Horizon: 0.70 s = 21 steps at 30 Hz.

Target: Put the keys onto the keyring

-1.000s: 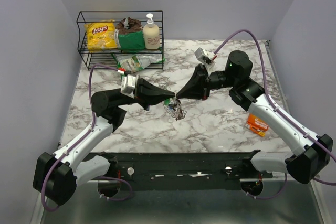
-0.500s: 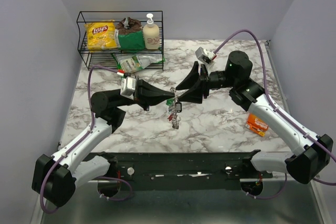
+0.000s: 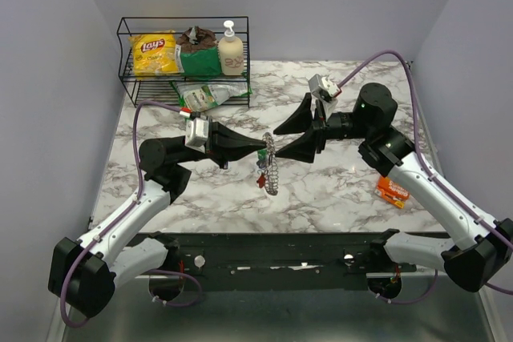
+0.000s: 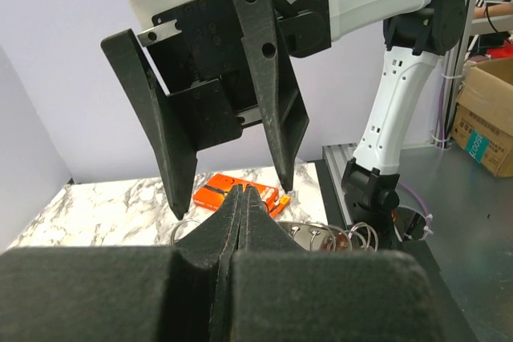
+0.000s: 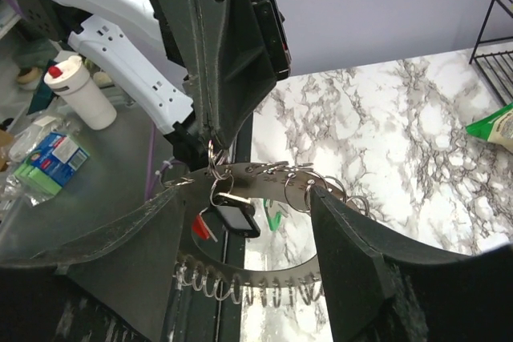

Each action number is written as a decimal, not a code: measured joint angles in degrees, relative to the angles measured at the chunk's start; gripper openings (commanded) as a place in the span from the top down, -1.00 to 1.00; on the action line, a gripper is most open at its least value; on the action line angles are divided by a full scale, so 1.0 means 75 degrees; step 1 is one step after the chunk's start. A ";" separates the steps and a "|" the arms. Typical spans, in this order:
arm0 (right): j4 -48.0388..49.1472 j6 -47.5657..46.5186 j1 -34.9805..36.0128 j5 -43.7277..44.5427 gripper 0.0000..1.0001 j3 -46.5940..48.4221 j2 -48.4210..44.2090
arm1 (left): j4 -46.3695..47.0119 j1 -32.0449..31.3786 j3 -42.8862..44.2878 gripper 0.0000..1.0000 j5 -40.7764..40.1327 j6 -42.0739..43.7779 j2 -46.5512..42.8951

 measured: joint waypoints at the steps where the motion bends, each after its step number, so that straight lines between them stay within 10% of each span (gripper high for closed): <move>1: -0.0006 -0.0015 0.0000 0.0017 -0.43 0.0000 -0.0032 | -0.0012 0.0000 0.0000 1.00 0.0000 0.0009 0.0000; 21: 0.0055 0.0291 0.0157 -0.0087 -0.15 0.0035 0.0195 | -0.0134 0.0000 0.0003 1.00 0.0000 0.0085 0.0000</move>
